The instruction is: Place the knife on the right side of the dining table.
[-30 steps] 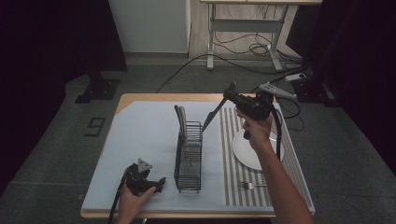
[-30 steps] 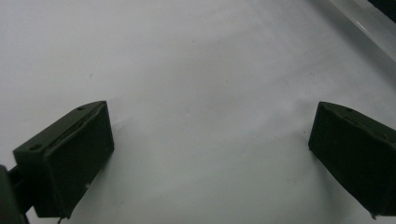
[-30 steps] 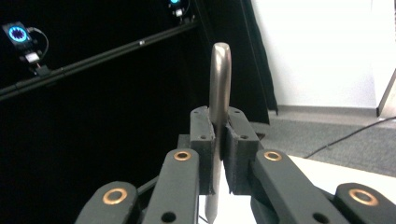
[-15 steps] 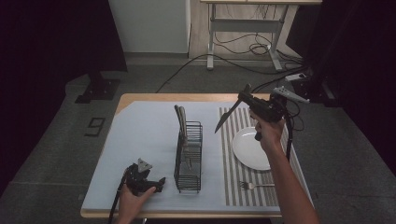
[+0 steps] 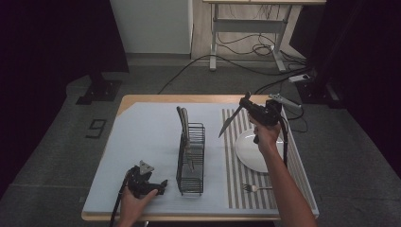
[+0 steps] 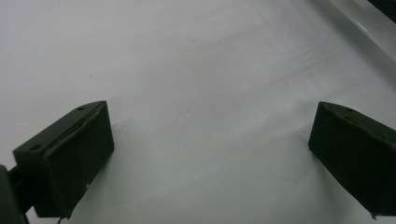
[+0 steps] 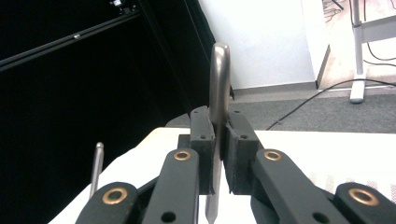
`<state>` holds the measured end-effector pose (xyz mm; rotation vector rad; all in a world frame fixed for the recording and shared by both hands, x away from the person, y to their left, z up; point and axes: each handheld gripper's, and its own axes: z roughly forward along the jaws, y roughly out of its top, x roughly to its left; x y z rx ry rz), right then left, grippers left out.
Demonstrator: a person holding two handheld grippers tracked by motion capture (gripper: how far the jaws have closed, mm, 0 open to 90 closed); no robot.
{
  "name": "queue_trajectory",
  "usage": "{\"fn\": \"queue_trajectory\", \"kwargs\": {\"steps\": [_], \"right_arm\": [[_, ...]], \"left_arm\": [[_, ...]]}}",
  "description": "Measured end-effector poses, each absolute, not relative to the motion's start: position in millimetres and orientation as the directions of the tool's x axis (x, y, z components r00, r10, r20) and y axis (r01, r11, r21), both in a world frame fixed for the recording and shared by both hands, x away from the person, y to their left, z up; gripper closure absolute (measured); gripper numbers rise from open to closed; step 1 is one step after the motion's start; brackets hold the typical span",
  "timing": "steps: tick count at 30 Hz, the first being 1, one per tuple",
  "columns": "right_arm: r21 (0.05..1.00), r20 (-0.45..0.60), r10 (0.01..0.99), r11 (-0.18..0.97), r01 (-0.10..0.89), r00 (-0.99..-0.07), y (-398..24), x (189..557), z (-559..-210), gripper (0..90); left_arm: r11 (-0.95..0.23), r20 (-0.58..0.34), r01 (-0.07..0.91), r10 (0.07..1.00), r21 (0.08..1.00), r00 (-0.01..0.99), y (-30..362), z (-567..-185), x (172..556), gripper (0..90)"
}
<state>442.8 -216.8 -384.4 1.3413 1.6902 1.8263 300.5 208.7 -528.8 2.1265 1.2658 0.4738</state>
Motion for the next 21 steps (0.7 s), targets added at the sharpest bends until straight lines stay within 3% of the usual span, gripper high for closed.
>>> {"fn": "queue_trajectory", "kwargs": {"steps": [21], "right_arm": [[0.906, 0.39, 0.806, -0.249, 0.344, -0.445, -228.0, 463.5, -405.4, 83.5]], "left_arm": [[-0.355, -0.005, 0.659, 0.878, 0.663, 0.478, 208.7, -528.8, 300.5, 0.0]]}}
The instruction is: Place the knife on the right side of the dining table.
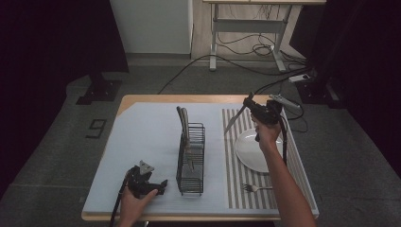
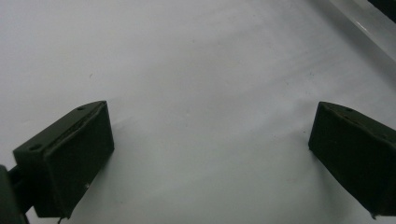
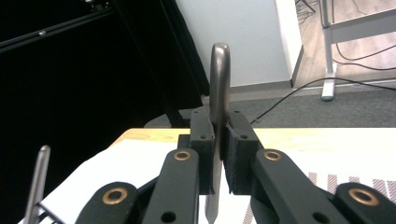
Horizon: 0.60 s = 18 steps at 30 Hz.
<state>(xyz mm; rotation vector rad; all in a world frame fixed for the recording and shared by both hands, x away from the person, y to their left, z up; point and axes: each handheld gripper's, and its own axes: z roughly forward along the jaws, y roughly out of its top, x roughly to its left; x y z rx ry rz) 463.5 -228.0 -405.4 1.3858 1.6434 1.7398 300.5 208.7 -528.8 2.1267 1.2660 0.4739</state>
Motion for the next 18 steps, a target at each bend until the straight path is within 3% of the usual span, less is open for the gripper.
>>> {"fn": "queue_trajectory", "kwargs": {"steps": [18], "right_arm": [[0.911, 0.384, 0.837, -0.275, 0.308, -0.39, -236.2, 492.8, -417.0, 83.6]], "left_arm": [[-0.355, -0.005, 0.659, 0.878, 0.663, 0.478, 208.7, -528.8, 300.6, 0.0]]}}
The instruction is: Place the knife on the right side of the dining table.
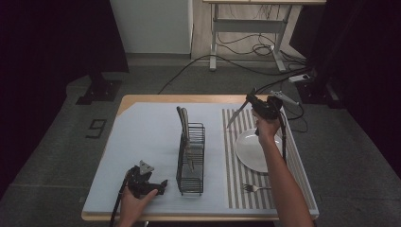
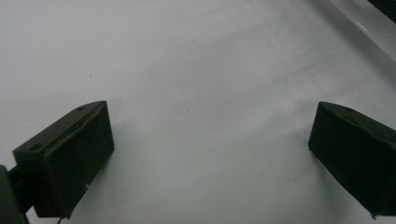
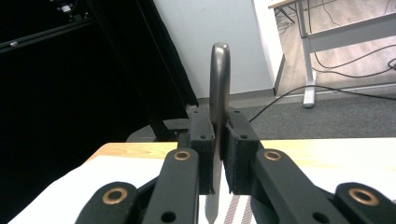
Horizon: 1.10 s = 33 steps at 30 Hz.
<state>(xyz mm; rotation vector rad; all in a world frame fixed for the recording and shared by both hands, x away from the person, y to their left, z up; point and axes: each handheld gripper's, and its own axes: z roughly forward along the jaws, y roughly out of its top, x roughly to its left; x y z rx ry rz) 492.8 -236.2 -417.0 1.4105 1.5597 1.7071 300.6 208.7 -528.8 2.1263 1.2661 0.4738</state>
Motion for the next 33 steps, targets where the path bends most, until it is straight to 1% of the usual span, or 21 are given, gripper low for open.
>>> {"fn": "queue_trajectory", "kwargs": {"steps": [16, 21, 33], "right_arm": [[0.894, 0.424, 0.838, -0.327, 0.307, -0.343, -246.8, 511.6, -432.4, 83.6], [0.879, 0.458, 0.825, -0.364, 0.308, -0.33, -251.0, 516.6, -438.1, 83.6], [0.876, 0.467, 0.824, -0.384, 0.291, -0.321, -250.9, 519.6, -441.7, 83.5]], "left_arm": [[-0.355, -0.005, 0.659, 0.878, 0.663, 0.478, 208.7, -528.8, 300.6, 0.0], [-0.355, -0.005, 0.659, 0.878, 0.664, 0.478, 208.7, -528.9, 300.6, 0.0], [-0.355, -0.005, 0.659, 0.878, 0.663, 0.478, 208.7, -528.8, 300.5, 0.0]]}}
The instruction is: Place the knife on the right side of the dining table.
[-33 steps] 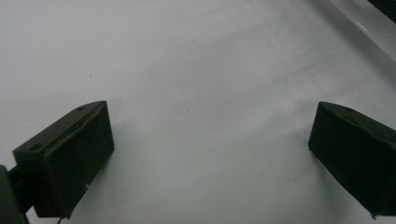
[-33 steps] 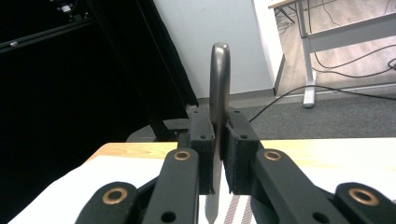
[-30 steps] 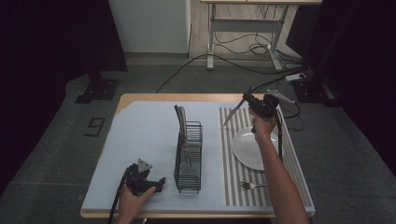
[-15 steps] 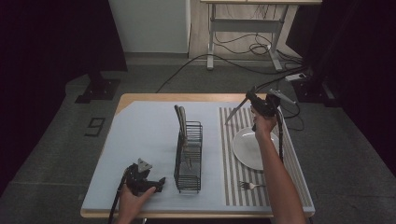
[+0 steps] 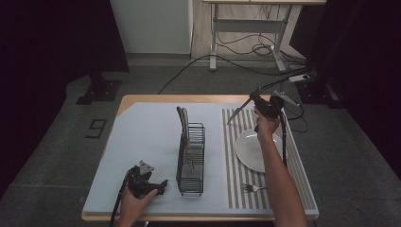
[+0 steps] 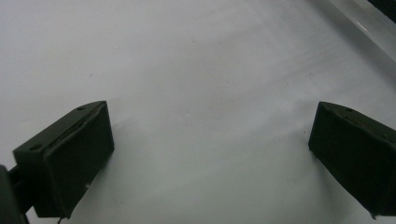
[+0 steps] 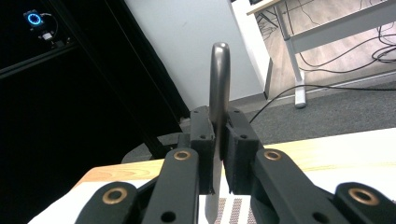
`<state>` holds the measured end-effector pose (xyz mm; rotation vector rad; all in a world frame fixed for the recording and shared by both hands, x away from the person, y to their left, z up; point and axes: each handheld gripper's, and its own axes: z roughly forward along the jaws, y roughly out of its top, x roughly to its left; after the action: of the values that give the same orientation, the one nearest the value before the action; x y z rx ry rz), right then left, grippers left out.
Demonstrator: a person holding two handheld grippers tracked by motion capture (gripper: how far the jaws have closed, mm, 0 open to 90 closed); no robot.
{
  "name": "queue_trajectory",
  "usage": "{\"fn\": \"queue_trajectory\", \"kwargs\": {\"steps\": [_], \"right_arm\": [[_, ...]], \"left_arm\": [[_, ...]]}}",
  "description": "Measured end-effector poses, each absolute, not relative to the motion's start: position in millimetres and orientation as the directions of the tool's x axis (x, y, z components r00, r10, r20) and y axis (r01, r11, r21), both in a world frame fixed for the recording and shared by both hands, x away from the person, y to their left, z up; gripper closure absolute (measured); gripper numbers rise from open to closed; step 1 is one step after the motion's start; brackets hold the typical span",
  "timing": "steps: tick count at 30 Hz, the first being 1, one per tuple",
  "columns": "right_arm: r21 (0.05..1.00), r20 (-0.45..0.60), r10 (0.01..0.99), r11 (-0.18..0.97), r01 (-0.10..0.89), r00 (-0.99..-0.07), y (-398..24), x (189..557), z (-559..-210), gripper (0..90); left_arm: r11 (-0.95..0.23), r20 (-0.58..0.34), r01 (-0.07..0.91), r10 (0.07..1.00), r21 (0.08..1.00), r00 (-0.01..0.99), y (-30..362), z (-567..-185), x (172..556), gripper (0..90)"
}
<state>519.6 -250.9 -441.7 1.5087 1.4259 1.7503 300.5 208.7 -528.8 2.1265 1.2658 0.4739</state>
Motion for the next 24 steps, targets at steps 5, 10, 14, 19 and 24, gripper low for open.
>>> {"fn": "queue_trajectory", "kwargs": {"steps": [5, 10, 14, 19, 24], "right_arm": [[0.876, 0.468, 0.824, -0.383, 0.295, -0.319, -252.1, 519.3, -442.1, 83.5], [0.873, 0.472, 0.822, -0.386, 0.299, -0.318, -254.6, 519.0, -442.9, 83.4], [0.873, 0.471, 0.825, -0.384, 0.301, -0.313, -257.5, 519.6, -443.9, 83.2], [0.869, 0.474, 0.83, -0.384, 0.313, -0.295, -263.7, 520.9, -446.7, 82.2], [0.862, 0.482, 0.832, -0.396, 0.316, -0.272, -271.2, 522.0, -452.0, 81.3]], "left_arm": [[-0.355, -0.005, 0.659, 0.878, 0.663, 0.478, 208.7, -528.9, 300.5, 0.0], [-0.355, -0.005, 0.659, 0.878, 0.663, 0.479, 208.7, -528.9, 300.5, 0.0], [-0.355, -0.005, 0.659, 0.878, 0.663, 0.478, 208.7, -528.9, 300.5, 0.0], [-0.356, -0.004, 0.659, 0.878, 0.663, 0.479, 208.7, -528.9, 300.5, 0.0], [-0.355, -0.005, 0.659, 0.878, 0.663, 0.478, 208.7, -528.9, 300.5, 0.0]]}}
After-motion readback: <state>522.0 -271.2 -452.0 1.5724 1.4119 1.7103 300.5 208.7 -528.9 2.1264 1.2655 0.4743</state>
